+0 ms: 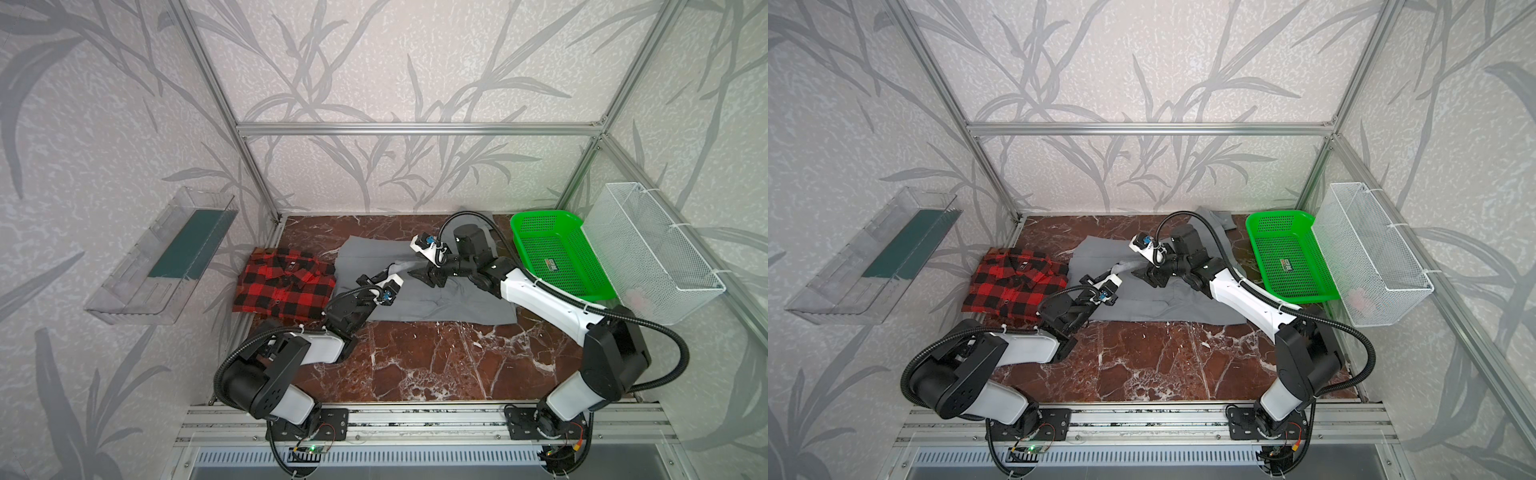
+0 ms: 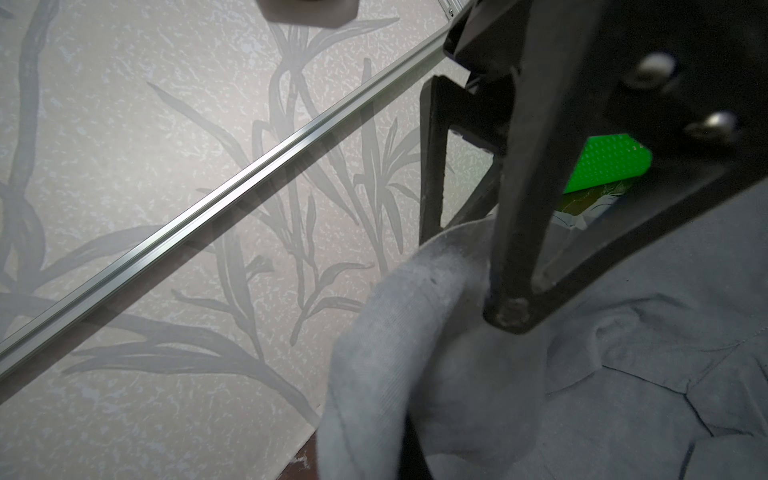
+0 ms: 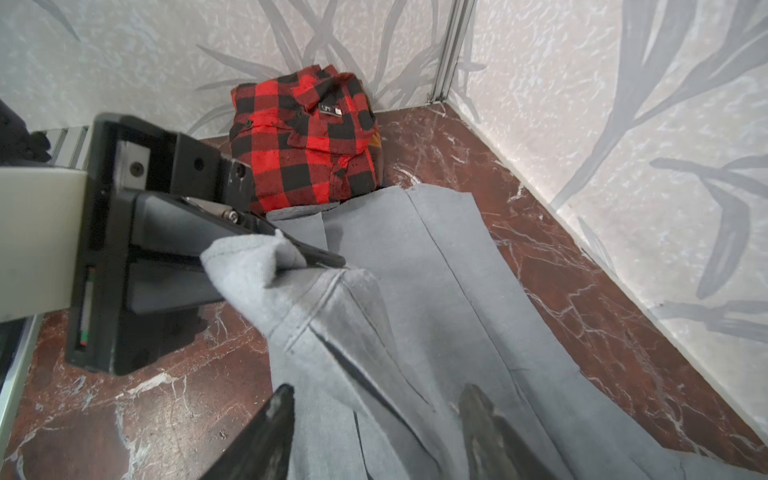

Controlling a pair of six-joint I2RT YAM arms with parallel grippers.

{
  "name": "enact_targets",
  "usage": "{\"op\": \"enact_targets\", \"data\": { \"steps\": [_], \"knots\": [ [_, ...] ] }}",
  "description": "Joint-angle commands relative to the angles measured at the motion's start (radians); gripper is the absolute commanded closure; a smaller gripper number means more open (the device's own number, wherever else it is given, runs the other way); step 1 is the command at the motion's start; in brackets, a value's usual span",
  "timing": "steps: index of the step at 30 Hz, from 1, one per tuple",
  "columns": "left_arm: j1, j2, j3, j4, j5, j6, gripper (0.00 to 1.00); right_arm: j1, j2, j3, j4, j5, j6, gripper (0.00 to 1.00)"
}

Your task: Fold and stack the long sleeve shirts

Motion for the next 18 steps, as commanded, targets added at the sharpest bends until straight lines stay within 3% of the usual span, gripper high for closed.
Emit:
{"op": "enact_targets", "data": {
  "steps": [1,4,8,10,14,18],
  "knots": [
    [0.000,-0.006,0.005,0.046,0.019,0.015,1.00,0.025,0.019,0.037,-0.101,-0.015,-0.075,0.47],
    [0.000,-0.006,0.005,0.046,0.016,0.014,1.00,0.030,0.028,0.043,-0.098,0.010,-0.074,0.78],
    [0.000,-0.012,0.018,0.047,-0.005,0.004,1.00,0.033,0.005,0.012,-0.022,0.024,-0.038,1.00],
    [0.001,-0.020,0.032,0.046,-0.037,-0.012,0.99,0.038,-0.003,0.006,0.008,0.044,-0.017,1.00],
    [0.013,-0.044,0.070,0.047,-0.107,-0.106,0.82,0.060,-0.019,-0.036,0.112,0.091,0.036,1.00],
    [0.020,-0.085,0.120,0.045,-0.305,-0.264,0.77,0.107,-0.017,-0.092,0.240,0.193,0.069,1.00]
  ]
}}
